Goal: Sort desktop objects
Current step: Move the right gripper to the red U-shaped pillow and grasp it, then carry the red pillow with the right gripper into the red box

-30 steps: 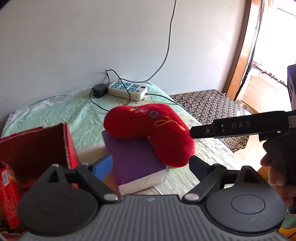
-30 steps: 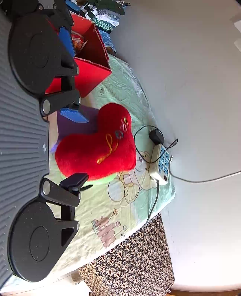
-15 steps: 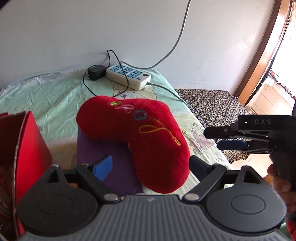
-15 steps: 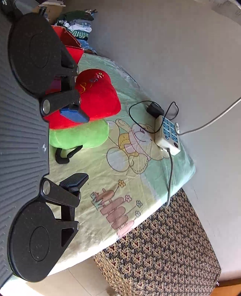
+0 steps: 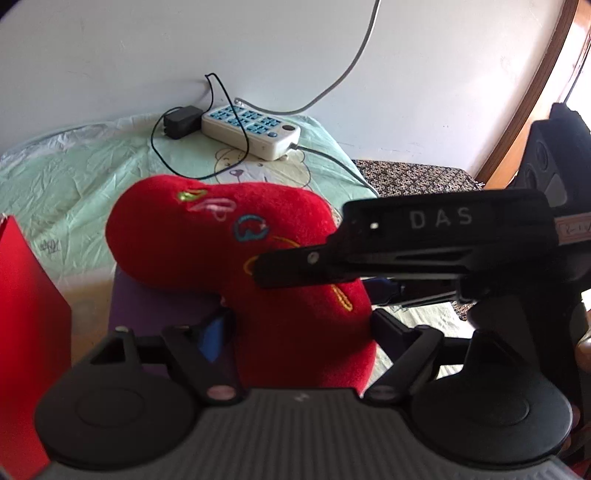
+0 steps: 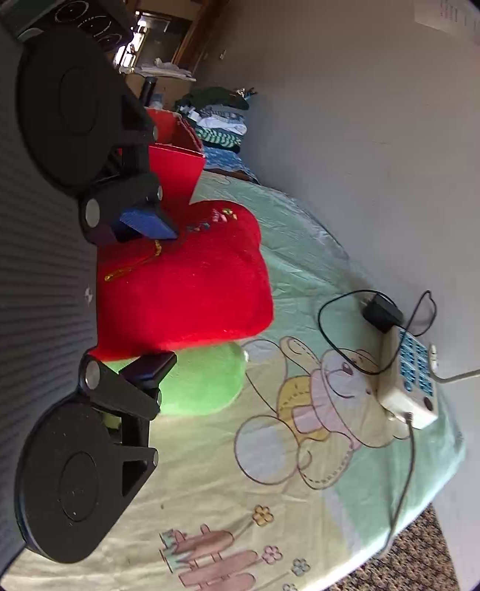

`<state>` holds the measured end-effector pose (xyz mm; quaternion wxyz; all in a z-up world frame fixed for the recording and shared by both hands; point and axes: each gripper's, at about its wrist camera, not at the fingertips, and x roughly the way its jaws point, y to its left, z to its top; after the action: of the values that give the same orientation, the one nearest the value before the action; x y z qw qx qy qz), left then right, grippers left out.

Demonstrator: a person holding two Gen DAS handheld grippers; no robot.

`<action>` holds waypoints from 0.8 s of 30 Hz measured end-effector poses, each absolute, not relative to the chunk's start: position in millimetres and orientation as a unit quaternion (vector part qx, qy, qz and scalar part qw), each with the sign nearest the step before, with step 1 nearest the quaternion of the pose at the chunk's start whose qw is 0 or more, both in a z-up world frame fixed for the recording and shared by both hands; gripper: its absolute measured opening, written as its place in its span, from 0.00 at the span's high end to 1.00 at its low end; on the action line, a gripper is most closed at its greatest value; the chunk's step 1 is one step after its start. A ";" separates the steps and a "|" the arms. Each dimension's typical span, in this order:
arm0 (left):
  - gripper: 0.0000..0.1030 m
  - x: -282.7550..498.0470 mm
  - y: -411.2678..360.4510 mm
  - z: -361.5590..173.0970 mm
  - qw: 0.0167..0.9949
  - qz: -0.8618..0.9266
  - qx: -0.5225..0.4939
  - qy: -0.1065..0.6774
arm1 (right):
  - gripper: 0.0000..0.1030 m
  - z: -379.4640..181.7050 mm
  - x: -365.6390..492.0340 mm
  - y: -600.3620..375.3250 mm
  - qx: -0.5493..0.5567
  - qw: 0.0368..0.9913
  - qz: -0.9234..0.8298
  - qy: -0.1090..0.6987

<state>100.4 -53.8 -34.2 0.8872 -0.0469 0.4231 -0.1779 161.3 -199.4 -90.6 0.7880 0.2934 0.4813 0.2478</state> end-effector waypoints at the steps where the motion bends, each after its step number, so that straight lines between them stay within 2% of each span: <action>1: 0.22 99.2 -55.0 -33.8 0.888 -0.177 -0.046 0.421 | 0.33 -91.5 159.7 -196.4 0.288 0.788 0.249 0.484; 5: 0.24 87.8 -61.4 -23.3 0.893 -0.178 -0.041 0.411 | 0.39 -85.6 150.1 -197.2 0.282 0.799 0.248 0.470; 10: 0.29 66.9 -77.8 -7.0 0.904 -0.186 -0.014 0.384 | 0.40 -80.9 138.3 -209.0 0.302 0.801 0.234 0.461; 16: 0.30 34.9 -77.0 28.6 0.927 -0.185 0.011 0.327 | 0.41 -50.7 113.1 -211.1 0.315 0.819 0.244 0.413; 24: 0.28 -8.1 -3.7 66.5 0.952 -0.133 0.003 0.277 | 0.40 4.8 90.1 -142.8 0.273 0.836 0.307 0.365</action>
<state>-8.1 -3.7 66.5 0.9516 0.0034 0.2772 -0.1329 90.1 -142.8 4.8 0.8356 0.2729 0.3650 0.3067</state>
